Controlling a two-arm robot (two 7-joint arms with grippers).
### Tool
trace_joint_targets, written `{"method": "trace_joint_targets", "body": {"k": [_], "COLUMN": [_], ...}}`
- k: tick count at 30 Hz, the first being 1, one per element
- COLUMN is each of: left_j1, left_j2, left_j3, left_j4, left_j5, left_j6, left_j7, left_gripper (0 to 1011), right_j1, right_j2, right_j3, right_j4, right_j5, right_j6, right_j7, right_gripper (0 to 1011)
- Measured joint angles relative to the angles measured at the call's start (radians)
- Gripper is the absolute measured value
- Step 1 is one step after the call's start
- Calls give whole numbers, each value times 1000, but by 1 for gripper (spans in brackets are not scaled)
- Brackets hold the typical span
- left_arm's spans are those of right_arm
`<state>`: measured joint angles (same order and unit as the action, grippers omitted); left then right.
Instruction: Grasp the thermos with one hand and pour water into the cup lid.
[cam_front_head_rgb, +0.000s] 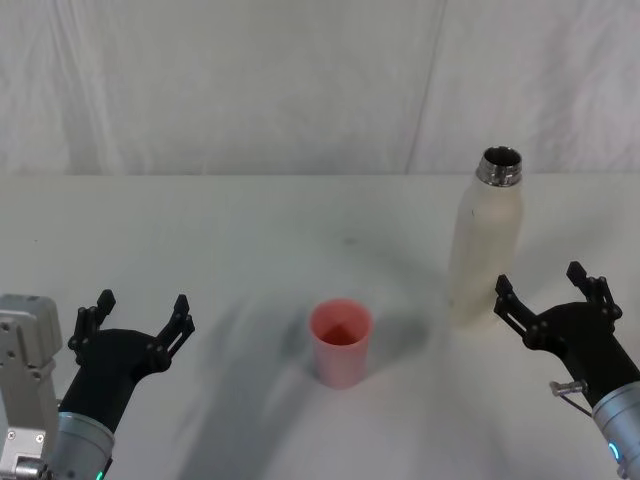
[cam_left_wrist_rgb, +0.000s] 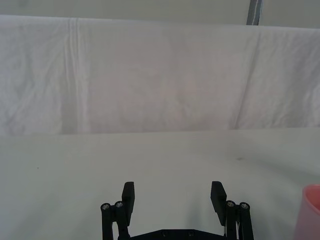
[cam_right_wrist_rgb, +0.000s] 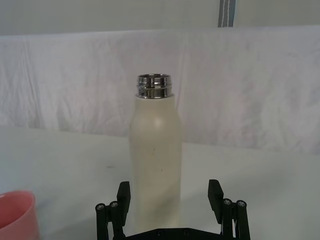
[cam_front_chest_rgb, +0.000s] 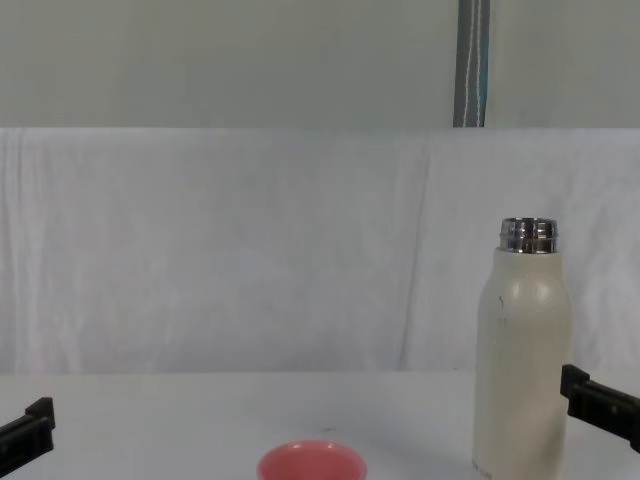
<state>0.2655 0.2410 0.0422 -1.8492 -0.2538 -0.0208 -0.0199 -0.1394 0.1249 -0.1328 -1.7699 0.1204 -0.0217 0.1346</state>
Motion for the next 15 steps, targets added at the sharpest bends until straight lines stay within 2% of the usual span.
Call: {"method": "trace_joint_targets", "body": {"k": [10,15], "left_j1": [0,0], "left_j2": [0,0], "left_j3": [0,0], "left_j4": [0,0], "left_j5": [0,0], "left_j6": [0,0], "left_j7": [0,0], "left_gripper": [1001,1001], "right_j1": [31,57], "right_j2": [-1,16], "right_j3": [4,-4], "right_j4": [20,34], "right_j5": [30,41], "right_j6": [27,37], "right_j7": [15,38], "right_gripper": [1003,1003]}}
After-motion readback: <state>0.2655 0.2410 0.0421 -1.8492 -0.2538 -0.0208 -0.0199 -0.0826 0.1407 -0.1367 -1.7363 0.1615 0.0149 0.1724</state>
